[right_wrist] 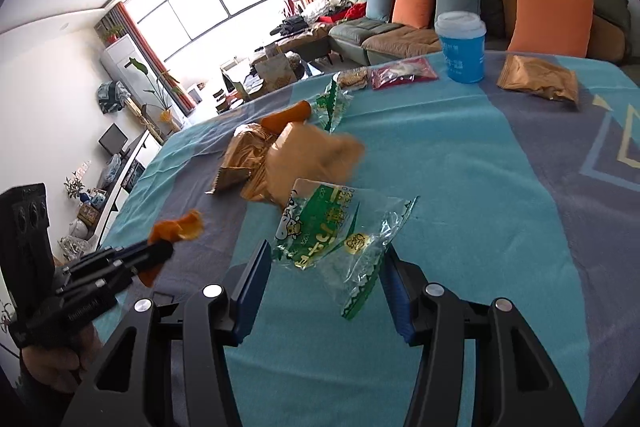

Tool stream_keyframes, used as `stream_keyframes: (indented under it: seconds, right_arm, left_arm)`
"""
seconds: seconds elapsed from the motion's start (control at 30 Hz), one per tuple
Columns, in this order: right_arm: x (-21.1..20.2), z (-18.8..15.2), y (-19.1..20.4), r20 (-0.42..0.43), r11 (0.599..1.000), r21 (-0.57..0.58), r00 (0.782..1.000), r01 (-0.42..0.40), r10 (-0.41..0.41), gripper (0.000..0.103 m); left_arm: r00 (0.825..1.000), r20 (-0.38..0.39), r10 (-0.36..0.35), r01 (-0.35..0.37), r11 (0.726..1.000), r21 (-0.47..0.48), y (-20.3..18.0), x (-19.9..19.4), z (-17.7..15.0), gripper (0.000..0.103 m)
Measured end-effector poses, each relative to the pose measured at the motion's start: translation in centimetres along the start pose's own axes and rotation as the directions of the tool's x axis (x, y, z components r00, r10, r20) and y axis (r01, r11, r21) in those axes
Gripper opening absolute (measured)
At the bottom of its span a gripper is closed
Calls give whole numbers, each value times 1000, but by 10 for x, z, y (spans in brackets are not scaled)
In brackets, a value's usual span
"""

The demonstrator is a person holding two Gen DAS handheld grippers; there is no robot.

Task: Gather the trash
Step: 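Grasp the orange peel with the left tool while the right tool grasps the green snack wrapper, then carry the orange peel and green wrapper over the teal bin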

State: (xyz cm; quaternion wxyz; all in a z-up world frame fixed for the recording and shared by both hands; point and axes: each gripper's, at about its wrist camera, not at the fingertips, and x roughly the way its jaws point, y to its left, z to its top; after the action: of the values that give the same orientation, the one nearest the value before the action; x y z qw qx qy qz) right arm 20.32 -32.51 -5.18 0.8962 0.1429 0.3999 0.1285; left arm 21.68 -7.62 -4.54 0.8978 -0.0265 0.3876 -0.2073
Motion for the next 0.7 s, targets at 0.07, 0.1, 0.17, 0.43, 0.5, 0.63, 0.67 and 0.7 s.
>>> stream_keyframes:
  seconds: [0.07,0.1,0.17,0.43,0.5,0.63,0.67,0.7]
  right_arm:
    - [-10,-3,2,14,1000,-2,1000,1,-1,52]
    - [-14,-4,4,22,1000,-2,1000,-3,3,52]
    - [-21,-6,8,35,1000,-9,999,-8,8,52]
    - [-46,-12,39,78,997,-57,995,-49,54,52]
    - [-50,-11,49,89,995,-75,994,-64,70,52]
    - [-59,-10,72,106,988,-117,988,-100,112,52]
    - [-61,-10,80,109,984,-134,986,-113,128,52]
    - [-63,-9,86,112,982,-147,984,-120,137,52]
  left_arm:
    - [1000,24,4,-4,1000,-8,2,-13,0,14]
    - [999,40,6,-6,1000,-11,4,-22,-1,14]
    - [998,63,15,-14,1000,-18,7,-36,-3,14]
    - [988,149,52,-44,997,-57,21,-90,-13,14]
    - [984,166,64,-52,996,-72,26,-102,-16,14]
    - [976,199,89,-71,993,-98,36,-127,-25,14]
    - [974,206,96,-76,992,-105,38,-133,-27,14]
    - [971,215,105,-83,990,-112,41,-140,-29,14]
